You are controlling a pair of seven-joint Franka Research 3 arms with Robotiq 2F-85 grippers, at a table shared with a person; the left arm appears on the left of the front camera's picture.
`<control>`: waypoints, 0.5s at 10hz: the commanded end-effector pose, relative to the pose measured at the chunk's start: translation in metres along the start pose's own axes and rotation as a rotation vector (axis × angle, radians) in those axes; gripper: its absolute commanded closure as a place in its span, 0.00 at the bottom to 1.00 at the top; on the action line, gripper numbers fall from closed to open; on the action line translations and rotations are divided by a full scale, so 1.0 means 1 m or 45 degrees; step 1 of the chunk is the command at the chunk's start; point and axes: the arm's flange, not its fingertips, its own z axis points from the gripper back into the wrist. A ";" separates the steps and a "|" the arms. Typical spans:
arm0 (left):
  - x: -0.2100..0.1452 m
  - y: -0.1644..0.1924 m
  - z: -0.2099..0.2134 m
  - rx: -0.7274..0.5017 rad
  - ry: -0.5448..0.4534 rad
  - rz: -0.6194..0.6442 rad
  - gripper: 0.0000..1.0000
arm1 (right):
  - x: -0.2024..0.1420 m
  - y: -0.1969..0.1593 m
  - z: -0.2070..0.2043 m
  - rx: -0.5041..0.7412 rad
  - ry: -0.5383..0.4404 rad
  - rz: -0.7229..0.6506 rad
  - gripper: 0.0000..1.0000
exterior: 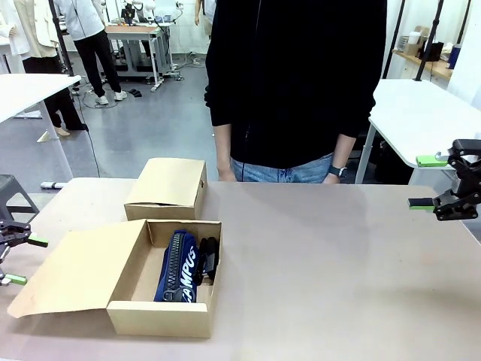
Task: Place items inside the box.
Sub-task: Close the lid of the Mailer Box closest to the robot.
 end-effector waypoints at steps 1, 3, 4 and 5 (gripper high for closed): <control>-0.019 0.007 0.006 -0.009 0.041 0.050 0.00 | 0.000 0.003 -0.001 0.017 -0.005 0.004 0.00; -0.028 0.005 -0.001 -0.036 0.025 0.094 0.00 | 0.000 0.003 -0.001 0.017 -0.005 0.004 0.00; -0.030 0.004 -0.009 -0.053 0.003 0.103 0.00 | 0.000 0.003 -0.001 0.017 -0.005 0.004 0.00; -0.029 0.003 -0.016 -0.068 -0.006 0.102 0.00 | 0.000 0.003 -0.001 0.017 -0.005 0.004 0.00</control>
